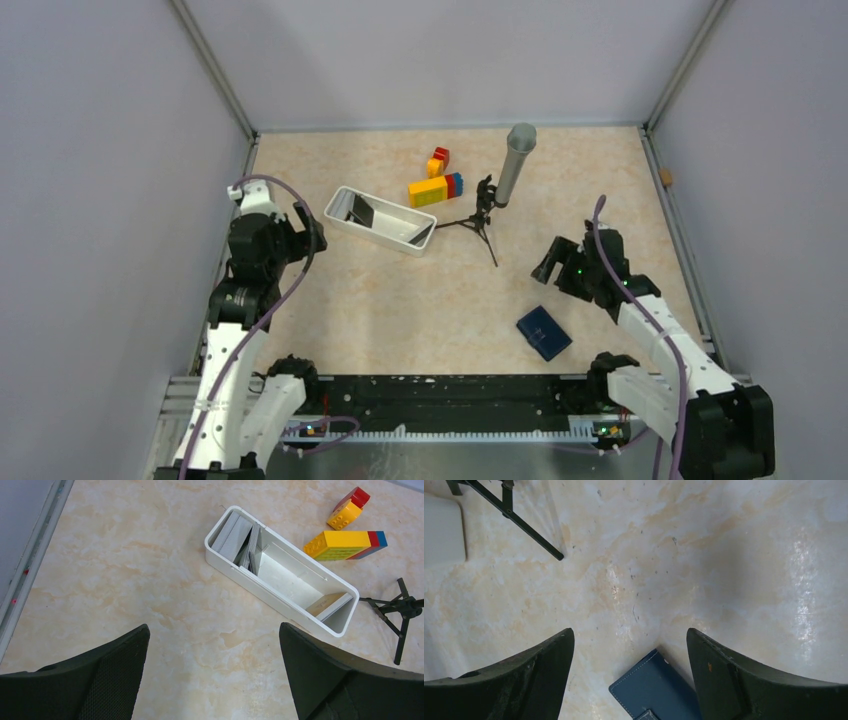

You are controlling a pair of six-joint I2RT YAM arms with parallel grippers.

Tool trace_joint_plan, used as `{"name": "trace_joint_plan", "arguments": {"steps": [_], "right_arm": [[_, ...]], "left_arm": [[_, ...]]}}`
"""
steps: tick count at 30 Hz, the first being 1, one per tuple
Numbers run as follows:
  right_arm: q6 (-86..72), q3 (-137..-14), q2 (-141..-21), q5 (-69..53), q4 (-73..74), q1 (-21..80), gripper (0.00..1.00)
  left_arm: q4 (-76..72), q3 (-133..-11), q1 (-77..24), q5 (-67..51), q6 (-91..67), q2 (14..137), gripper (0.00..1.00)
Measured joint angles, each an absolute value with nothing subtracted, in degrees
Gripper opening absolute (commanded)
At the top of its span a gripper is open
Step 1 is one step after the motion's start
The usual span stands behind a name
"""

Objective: Put the credit cards into the card holder
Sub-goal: Pick up the card holder from the center of the board.

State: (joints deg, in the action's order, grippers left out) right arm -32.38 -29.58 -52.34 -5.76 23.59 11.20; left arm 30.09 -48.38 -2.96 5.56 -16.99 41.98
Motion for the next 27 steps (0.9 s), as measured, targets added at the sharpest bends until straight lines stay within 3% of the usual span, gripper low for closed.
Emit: {"name": "trace_joint_plan", "arguments": {"steps": [11,21,27], "right_arm": [[-34.5,-27.7,-57.8,-8.1,27.6,16.1,0.75],[-42.5,-27.6,-61.9,-7.5,26.2,37.8,0.78],[-46.0,-37.1,-69.1,4.3,35.7,50.4,0.83]], "left_arm": [[30.0,-48.2,-3.0,5.1,-16.8,41.7,0.99],[30.0,-48.2,-3.0,4.7,-16.7,41.7,0.99],[30.0,-48.1,-3.0,4.3,-16.7,41.7,0.99]]}}
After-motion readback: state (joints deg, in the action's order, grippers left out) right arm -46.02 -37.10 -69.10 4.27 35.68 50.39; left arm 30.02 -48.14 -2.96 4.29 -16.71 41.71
